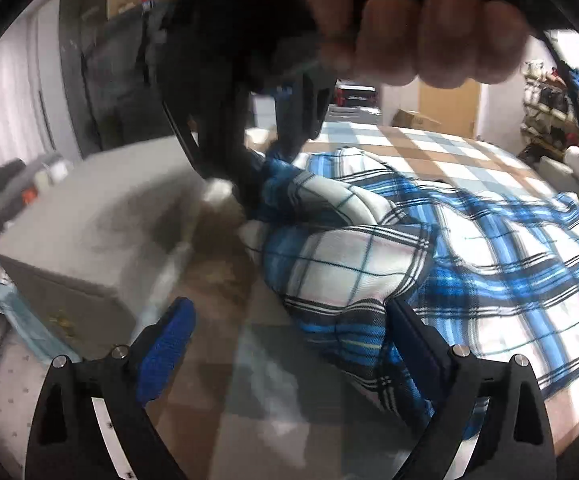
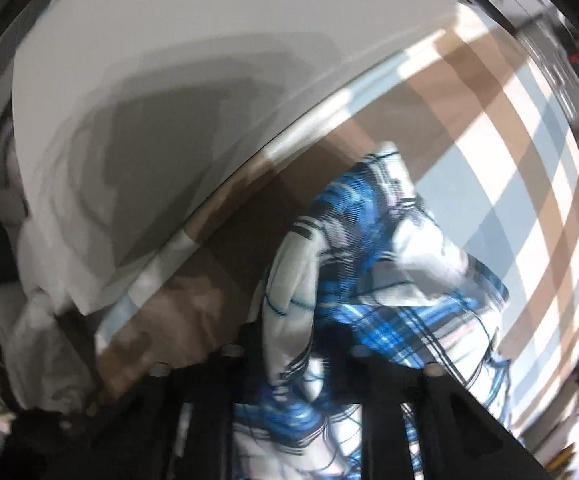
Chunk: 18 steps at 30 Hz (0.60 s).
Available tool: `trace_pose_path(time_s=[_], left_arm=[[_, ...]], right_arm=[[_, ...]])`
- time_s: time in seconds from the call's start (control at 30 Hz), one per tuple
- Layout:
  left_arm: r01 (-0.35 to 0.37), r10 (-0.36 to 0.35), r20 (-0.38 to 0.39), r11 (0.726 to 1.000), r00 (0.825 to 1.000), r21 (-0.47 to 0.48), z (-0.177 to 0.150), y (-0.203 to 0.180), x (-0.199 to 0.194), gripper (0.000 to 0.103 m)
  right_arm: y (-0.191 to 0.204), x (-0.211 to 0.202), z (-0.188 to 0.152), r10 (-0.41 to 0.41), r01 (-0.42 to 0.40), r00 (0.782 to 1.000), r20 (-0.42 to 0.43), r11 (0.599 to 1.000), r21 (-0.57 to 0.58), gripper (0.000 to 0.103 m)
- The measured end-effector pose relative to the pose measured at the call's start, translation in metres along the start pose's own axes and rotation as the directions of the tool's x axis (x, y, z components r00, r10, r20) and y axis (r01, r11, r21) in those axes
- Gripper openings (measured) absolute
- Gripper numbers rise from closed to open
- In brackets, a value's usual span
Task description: Fold large clothes
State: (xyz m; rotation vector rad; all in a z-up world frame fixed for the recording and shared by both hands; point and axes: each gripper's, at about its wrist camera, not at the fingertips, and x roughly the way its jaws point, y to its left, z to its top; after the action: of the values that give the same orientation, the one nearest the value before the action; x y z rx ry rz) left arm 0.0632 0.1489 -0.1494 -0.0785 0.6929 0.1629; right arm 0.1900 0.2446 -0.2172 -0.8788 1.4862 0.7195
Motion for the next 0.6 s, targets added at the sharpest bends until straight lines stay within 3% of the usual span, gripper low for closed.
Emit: trace_pose_path(time_s=[0.07,0.13,0.17,0.27,0.33,0.4,0.53,0.57,0.6], left_arm=[[0.039,-0.039,-0.004,0.999,0.999,-0.036,0.004,0.003,0.003,0.086],[0.101,-0.104,-0.038,0.993,0.994,-0.064,0.002,0.005,0.009,0.026],[0.115,-0.12,-0.064,0.991,0.991,-0.075,0.001,0.004,0.013,0.026],[0.082,-0.083,-0.02,0.996,0.996,-0.032,-0.001,-0.004,0.007,0.026],[0.06,-0.06,0.023,0.998,0.998,0.027,-0.003,-0.015,-0.001,0.026],[0.033,-0.037,0.046,0.997,0.998,0.075,-0.006,-0.024,-0.005,0.026],[0.028,-0.033,0.05,0.994,0.998,0.106,-0.003,-0.035,-0.007,0.026],[0.031,-0.037,0.054,0.994,0.998,0.108,-0.002,-0.035,-0.009,0.026],[0.038,-0.044,0.06,0.994,0.997,0.107,-0.001,-0.035,-0.012,0.026]], right_arm=[[-0.014,-0.008,-0.003,0.048,-0.049,0.999,0.025,0.998,0.027,0.012],[-0.026,-0.012,-0.008,0.092,-0.092,0.996,0.021,0.995,0.028,0.012],[-0.032,-0.015,-0.012,0.108,-0.109,0.994,0.027,0.993,0.038,0.013],[-0.039,-0.015,-0.007,0.118,-0.119,0.993,0.014,0.992,0.042,0.025],[-0.036,-0.008,-0.003,0.061,-0.061,0.998,-0.015,0.998,-0.01,0.047],[-0.026,-0.003,0.001,0.025,-0.027,0.998,-0.049,0.998,-0.053,0.056],[-0.002,0.009,0.01,-0.161,0.14,0.981,-0.107,0.974,-0.176,0.061],[-0.001,0.011,0.011,-0.199,0.175,0.974,-0.112,0.966,-0.191,0.058],[0.001,0.014,0.012,-0.252,0.224,0.961,-0.114,0.951,-0.214,0.048]])
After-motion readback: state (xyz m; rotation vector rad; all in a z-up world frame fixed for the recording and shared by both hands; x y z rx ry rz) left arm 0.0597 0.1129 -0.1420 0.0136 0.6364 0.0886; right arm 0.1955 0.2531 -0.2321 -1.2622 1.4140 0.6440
